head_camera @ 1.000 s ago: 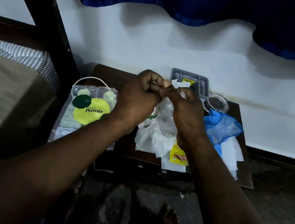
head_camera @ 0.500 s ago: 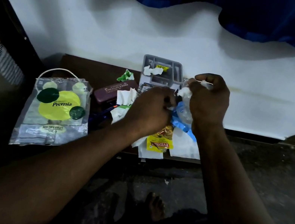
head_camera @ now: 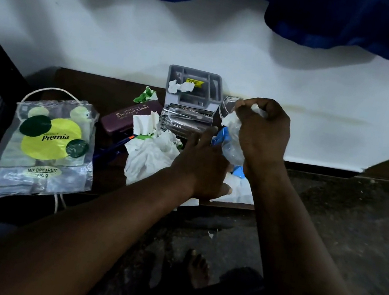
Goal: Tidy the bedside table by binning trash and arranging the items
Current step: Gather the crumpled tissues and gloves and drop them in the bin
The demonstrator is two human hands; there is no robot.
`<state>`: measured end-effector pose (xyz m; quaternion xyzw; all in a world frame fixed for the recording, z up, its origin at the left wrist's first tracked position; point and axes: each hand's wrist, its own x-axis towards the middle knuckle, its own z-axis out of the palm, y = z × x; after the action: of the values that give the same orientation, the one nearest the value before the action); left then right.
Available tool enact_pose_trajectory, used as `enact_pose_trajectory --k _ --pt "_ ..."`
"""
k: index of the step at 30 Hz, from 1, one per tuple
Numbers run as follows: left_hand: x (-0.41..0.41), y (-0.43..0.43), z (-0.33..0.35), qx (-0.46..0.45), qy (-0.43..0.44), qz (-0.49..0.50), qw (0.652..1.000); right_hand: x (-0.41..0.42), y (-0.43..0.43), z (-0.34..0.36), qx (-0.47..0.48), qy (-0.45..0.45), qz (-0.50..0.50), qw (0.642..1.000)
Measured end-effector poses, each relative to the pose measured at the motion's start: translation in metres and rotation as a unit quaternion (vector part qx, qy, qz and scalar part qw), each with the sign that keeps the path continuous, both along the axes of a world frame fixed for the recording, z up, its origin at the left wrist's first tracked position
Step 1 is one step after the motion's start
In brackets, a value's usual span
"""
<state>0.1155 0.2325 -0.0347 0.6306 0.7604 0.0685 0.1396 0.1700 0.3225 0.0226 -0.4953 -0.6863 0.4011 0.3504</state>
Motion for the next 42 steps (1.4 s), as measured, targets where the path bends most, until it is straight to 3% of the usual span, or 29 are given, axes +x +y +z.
enact_pose_trajectory --k 5,11,18,25,28,31,35,39,42 --pt "0.002 -0.002 0.001 -0.034 0.040 -0.001 0.999 0.006 0.004 0.001 -0.015 0.019 -0.013 1.000" --pt "0.014 0.001 -0.001 0.055 0.041 -0.022 0.997 0.012 0.012 0.004 -0.020 0.044 -0.029 0.998" --pt "0.019 0.007 -0.017 -0.015 0.059 -0.024 0.998 0.018 0.013 0.001 -0.019 0.033 -0.028 0.999" --pt "0.018 0.012 -0.013 0.043 0.085 -0.014 0.995 0.019 0.016 0.000 -0.016 0.029 -0.023 0.999" --pt "0.014 0.012 -0.007 0.115 0.079 -0.007 0.990 0.019 0.017 0.003 -0.011 0.046 -0.026 0.999" --pt "0.010 0.012 0.002 0.237 0.068 0.011 0.969 0.017 0.014 0.009 0.001 0.088 -0.041 0.995" --pt "0.000 0.014 0.011 0.335 0.027 0.064 0.940 0.016 0.009 0.020 0.020 0.187 -0.082 0.979" --pt "-0.012 0.018 0.029 0.443 -0.135 0.142 0.875 0.018 0.007 0.026 0.019 0.283 -0.098 0.954" --pt "-0.026 0.017 0.045 0.471 -0.248 0.254 0.807 0.015 0.005 0.024 -0.035 0.283 -0.106 0.953"
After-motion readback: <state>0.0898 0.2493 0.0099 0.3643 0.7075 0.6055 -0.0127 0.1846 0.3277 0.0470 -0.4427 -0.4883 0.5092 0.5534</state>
